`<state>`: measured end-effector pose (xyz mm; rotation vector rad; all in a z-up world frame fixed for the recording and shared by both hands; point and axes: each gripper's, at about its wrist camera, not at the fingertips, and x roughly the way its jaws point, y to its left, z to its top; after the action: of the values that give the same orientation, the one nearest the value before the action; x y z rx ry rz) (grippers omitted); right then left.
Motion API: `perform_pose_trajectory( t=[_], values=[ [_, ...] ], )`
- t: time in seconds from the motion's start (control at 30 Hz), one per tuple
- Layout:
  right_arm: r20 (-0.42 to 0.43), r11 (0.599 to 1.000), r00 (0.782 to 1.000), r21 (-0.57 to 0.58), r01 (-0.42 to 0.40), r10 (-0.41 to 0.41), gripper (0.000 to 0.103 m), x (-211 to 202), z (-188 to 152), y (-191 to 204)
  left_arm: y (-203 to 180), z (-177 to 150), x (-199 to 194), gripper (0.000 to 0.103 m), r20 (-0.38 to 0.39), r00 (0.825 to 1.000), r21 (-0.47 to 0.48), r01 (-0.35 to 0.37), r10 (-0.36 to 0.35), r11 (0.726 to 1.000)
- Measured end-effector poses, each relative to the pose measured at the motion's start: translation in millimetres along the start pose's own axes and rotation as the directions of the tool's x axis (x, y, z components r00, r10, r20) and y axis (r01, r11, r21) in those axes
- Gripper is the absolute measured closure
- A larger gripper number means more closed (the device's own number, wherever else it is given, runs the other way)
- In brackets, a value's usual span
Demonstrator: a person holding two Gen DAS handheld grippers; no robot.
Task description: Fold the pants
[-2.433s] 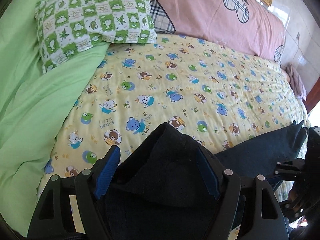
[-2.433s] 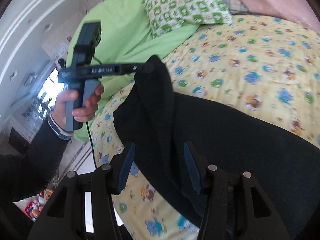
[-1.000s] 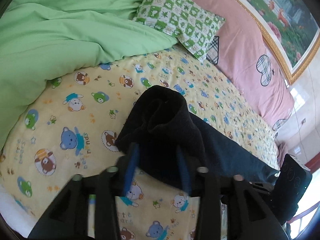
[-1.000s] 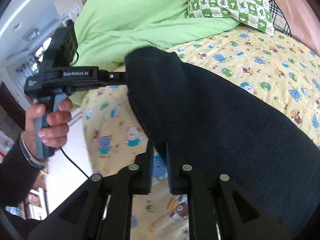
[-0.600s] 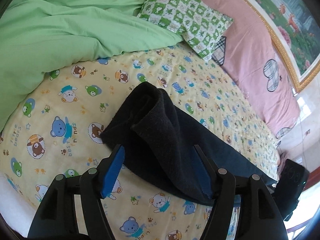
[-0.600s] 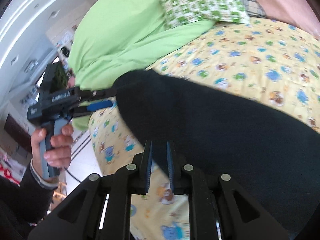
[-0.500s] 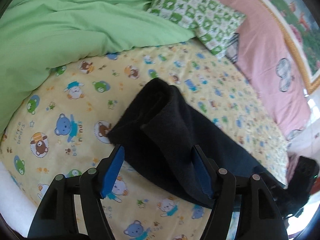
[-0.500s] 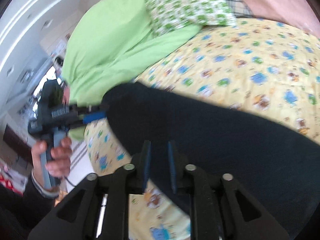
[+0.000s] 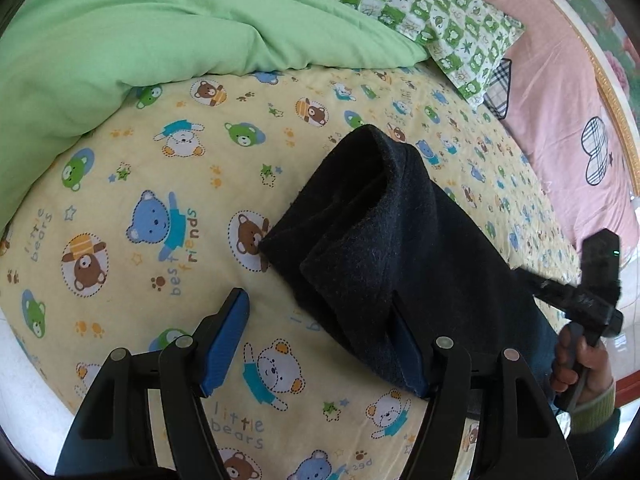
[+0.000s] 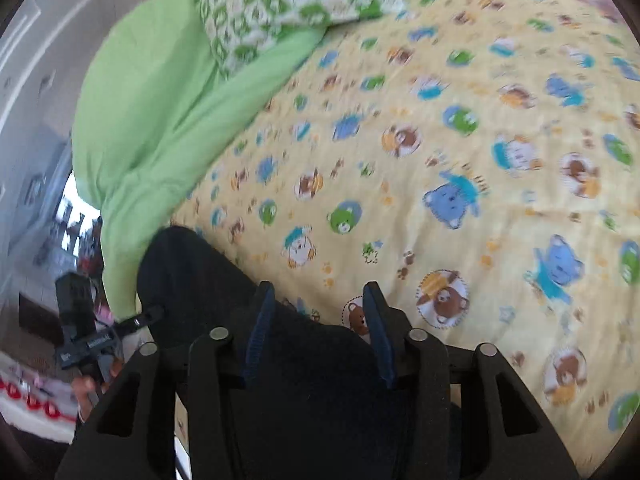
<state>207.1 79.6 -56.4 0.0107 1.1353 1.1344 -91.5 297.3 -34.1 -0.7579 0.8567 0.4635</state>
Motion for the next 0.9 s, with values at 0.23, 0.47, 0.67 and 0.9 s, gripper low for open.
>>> perform_pose_trajectory(
  t=[0.23,0.47,0.67,0.9],
  values=[
    [-0.277,0.955,0.955,-0.296,0.023,-0.109,0.06,32.6,-7.2,33.2,-15.6,1.3,5.6,0.042,0.015,1.0,0.068,-0.02,0.019,0.998],
    [-0.279,0.906,0.935,-0.413,0.09,-0.22,0.086,30.0,-17.6,52.7,-34.1,-0.5,4.9,0.084,0.043,0.998,0.14,0.032,-0.038,0.99],
    [0.105,0.745,0.915,-0.549,0.379,-0.389,0.092,-23.7,-27.2,103.8,-50.8,2.5,-52.4,0.085,0.163,0.979,0.236,0.084,-0.124,0.968],
    [0.304,0.719,0.84,-0.435,0.542,-0.449,0.092,-10.7,-30.4,98.1,-38.2,12.6,-21.7,0.085,0.125,0.983,0.297,0.093,-0.135,0.95]
  ],
)
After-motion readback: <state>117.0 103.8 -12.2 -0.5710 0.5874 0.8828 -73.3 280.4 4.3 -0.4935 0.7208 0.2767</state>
